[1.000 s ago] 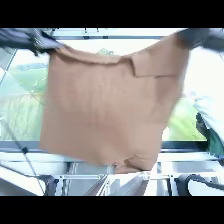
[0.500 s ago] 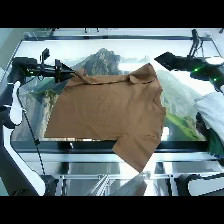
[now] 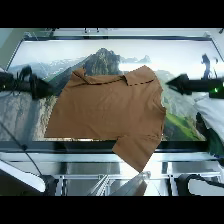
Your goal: Fold the shirts.
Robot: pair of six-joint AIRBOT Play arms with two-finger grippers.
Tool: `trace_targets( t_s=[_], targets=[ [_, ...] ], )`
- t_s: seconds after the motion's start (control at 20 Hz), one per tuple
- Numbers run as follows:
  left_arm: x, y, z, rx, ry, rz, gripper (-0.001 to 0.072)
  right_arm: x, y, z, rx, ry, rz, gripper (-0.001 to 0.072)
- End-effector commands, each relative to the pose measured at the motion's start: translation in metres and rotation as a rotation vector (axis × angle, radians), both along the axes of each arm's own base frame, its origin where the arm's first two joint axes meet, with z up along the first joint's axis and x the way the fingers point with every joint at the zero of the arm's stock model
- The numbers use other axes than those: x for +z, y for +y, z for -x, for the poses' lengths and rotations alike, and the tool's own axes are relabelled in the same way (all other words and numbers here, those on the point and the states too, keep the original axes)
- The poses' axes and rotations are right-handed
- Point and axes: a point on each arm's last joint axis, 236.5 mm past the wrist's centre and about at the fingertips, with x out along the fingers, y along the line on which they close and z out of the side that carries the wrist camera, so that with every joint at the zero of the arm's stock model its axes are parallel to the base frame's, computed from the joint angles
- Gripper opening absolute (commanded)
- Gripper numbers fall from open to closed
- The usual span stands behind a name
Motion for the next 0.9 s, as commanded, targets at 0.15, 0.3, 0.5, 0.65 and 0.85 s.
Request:
trace_targets(
  t_s=[0.15, 0.3, 0.5, 0.65, 0.85],
  targets=[
    [-0.075, 0.047, 0.146, 0.143, 0.341, -0.208, 0.0337, -0.031, 0.000, 0.097, -0.126, 0.058, 0.018, 0.0362],
    [-0.085, 0.062, 0.149, 0.220, 0.300, -0.252, 0.0420, -0.014, 0.002, 0.102, -0.123, 0.000, 0.037, 0.0362],
    [-0.103, 0.072, 0.151, 0.180, 0.302, -0.321, 0.0531, 0.002, 0.006, 0.103, -0.117, -0.043, 0.035, 0.0362],
    [-0.109, 0.068, 0.143, 0.136, 0.301, -0.327, 0.0531, 0.008, 0.011, 0.108, -0.097, -0.052, 0.028, 0.0362],
    [-0.104, 0.024, 0.144, -0.021, 0.309, -0.225, 0.0528, 0.009, 0.010, 0.108, -0.098, -0.058, 0.032, 0.0362]
  ],
)
